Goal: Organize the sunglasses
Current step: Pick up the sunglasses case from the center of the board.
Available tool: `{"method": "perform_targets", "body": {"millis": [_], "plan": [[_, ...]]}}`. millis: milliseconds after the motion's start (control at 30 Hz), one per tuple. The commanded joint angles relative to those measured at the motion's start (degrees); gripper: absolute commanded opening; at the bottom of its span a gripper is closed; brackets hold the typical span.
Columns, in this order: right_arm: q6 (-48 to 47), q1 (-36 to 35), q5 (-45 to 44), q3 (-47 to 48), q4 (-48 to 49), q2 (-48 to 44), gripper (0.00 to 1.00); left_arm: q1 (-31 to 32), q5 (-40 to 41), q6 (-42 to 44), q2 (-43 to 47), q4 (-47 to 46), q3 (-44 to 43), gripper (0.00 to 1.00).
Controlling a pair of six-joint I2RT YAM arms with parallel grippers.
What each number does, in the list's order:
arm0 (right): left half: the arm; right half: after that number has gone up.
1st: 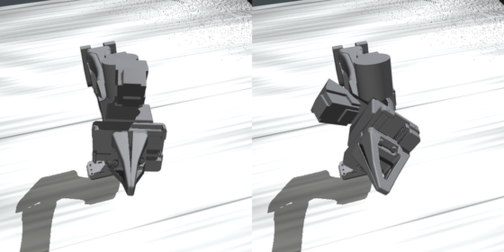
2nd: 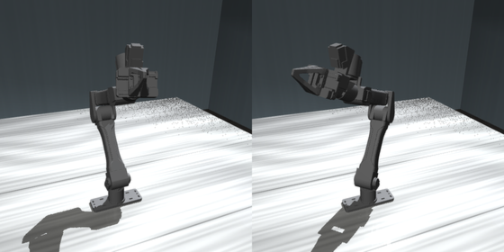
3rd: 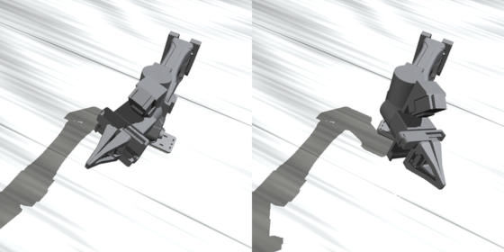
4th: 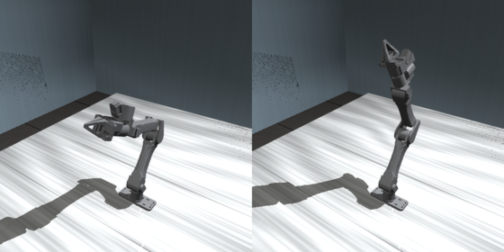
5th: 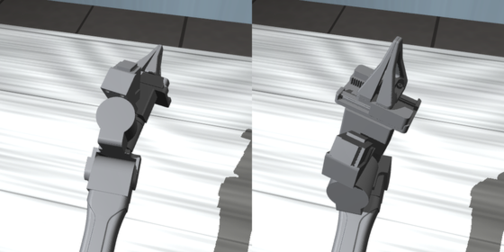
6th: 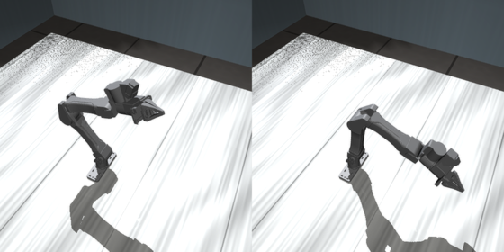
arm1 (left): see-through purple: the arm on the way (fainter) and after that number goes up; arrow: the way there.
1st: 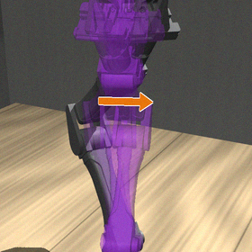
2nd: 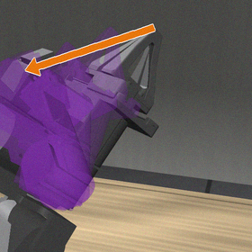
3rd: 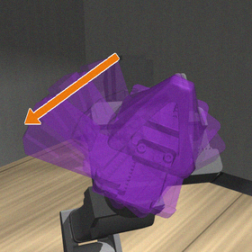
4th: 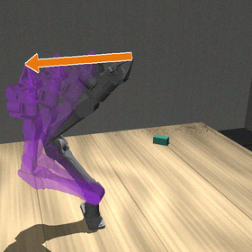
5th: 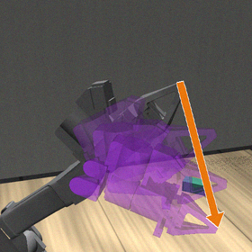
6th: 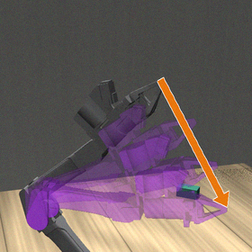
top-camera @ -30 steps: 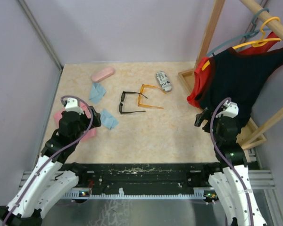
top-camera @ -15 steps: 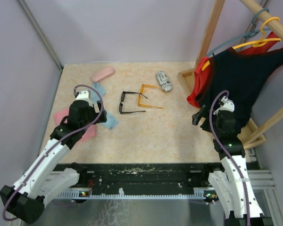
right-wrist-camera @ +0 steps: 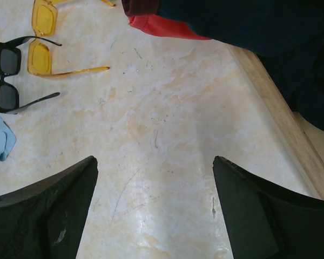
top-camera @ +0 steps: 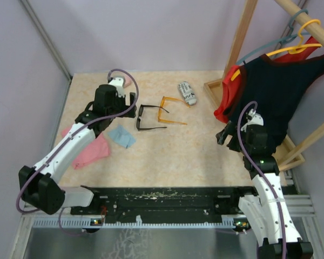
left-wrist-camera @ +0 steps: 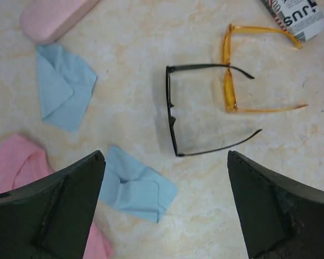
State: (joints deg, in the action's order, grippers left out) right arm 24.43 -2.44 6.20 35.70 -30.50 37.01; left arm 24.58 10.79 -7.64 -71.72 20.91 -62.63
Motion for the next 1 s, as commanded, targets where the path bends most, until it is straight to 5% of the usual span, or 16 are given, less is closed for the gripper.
{"method": "perform_targets", "body": {"millis": [0, 300, 500, 767, 967], "plan": [[-1.5, 0.5, 2.2, 2.8, 2.3, -0.3, 0.87, -0.7, -2.7, 7.4, -7.6, -4.9, -8.0, 1.00], [-2.3, 0.6, 6.0, 2.2, 3.4, -0.9, 0.87, -9.4, -9.8, 13.1, -24.6, -7.4, -19.8, 1.00], [-2.5, 0.5, 8.4, 1.6, 4.1, -0.7, 0.87, -16.2, -18.3, 11.0, -29.8, -21.1, -15.6, 0.97], [-3.1, 0.6, 11.2, 1.7, 4.2, -0.8, 0.87, -16.5, -18.5, 12.5, -31.0, -50.2, -0.3, 1.00], [-3.2, 0.5, 11.3, 1.8, 4.4, -1.6, 0.88, -19.1, -19.7, 12.6, -37.1, -52.6, -2.8, 0.99]]}}
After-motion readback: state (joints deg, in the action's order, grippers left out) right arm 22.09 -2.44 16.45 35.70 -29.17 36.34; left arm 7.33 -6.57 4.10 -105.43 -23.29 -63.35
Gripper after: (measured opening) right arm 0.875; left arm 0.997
